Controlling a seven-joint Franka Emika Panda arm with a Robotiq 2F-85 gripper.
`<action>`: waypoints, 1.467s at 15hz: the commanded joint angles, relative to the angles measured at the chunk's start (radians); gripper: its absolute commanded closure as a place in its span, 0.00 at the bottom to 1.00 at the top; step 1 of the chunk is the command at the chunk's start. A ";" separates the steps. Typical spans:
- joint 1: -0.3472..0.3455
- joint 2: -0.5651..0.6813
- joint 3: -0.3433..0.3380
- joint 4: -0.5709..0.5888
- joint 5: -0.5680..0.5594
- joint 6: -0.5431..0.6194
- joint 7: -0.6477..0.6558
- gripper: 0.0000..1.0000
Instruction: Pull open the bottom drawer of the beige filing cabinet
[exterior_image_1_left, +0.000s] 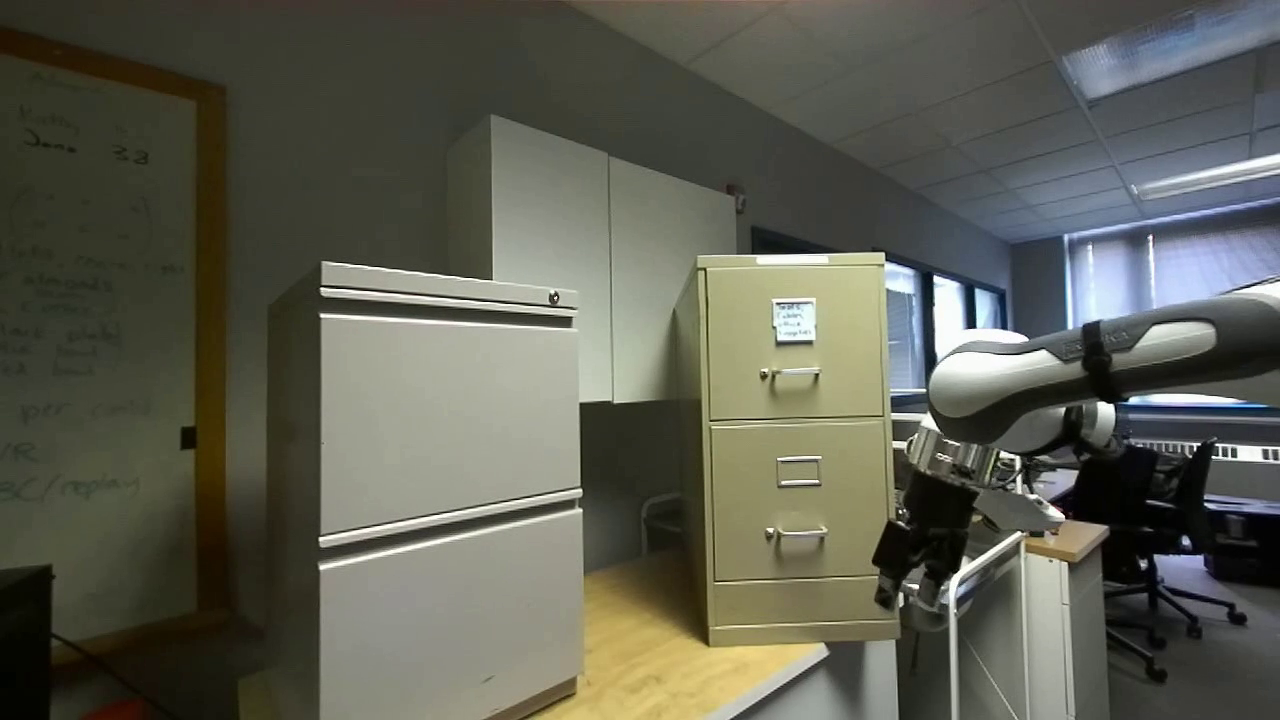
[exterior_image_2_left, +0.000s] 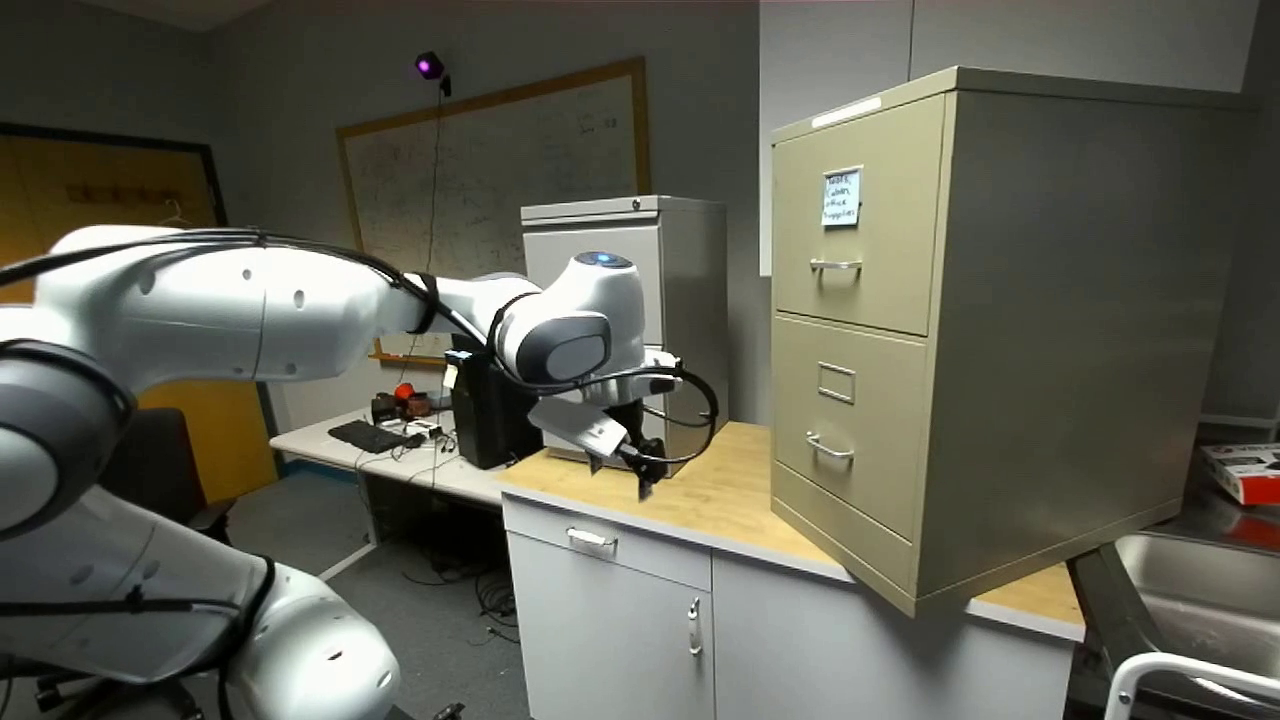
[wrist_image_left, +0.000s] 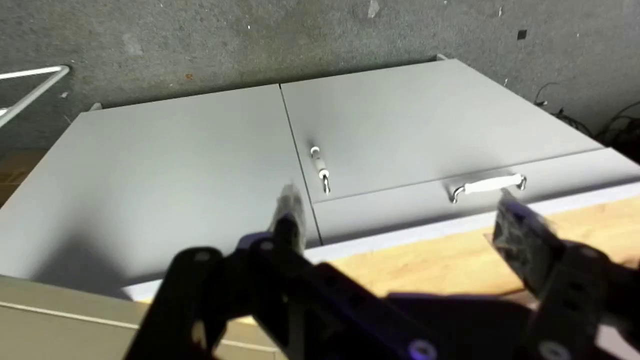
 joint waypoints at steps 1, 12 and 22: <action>-0.004 0.099 -0.069 0.056 0.093 0.118 -0.043 0.00; 0.042 0.471 -0.305 0.412 0.787 0.178 -0.235 0.00; -0.246 0.896 -0.154 0.791 1.162 -0.045 -0.208 0.00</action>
